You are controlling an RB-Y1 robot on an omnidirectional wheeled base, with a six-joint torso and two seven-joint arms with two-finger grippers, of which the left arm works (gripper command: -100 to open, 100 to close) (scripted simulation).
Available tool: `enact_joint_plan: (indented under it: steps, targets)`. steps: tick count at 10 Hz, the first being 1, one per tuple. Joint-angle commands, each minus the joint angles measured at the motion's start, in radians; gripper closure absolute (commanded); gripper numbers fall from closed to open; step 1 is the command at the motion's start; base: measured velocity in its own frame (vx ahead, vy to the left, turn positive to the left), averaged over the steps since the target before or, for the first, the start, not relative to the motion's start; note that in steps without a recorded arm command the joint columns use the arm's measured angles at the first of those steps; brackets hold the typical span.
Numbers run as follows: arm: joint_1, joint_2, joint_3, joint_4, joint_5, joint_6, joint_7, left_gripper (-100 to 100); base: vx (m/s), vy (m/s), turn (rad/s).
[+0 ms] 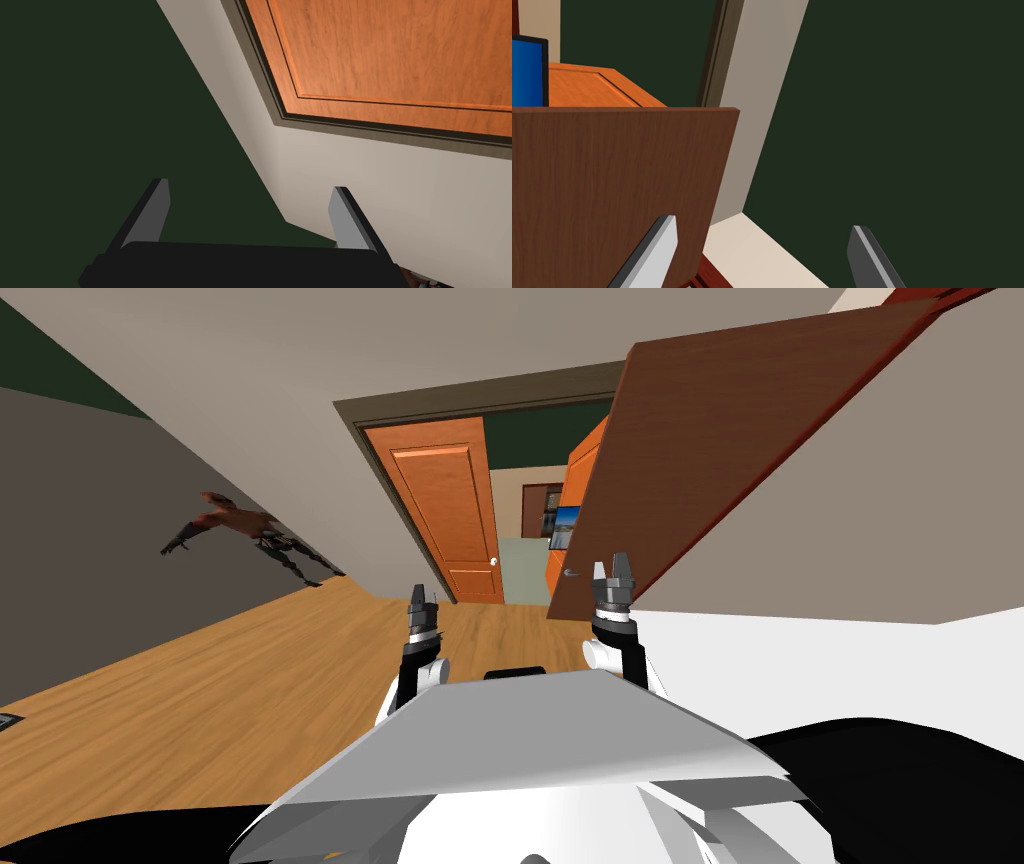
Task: Push the door open
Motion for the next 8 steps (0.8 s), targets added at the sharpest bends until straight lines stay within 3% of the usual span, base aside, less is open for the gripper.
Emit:
enact_joint_plan:
  steps: [1, 7, 8]
  targets:
    - [-0.007, 0.010, 0.012, 0.040, -0.022, -0.016, -0.029, -100, 0.114, -0.011, -0.030]
    - [-0.034, 0.031, 0.042, 0.136, -0.074, -0.044, -0.097, -100, 0.099, -0.010, -0.020]
    - [-0.043, 0.038, 0.053, 0.170, -0.093, -0.054, -0.122, -100, 0.126, -0.008, -0.035]
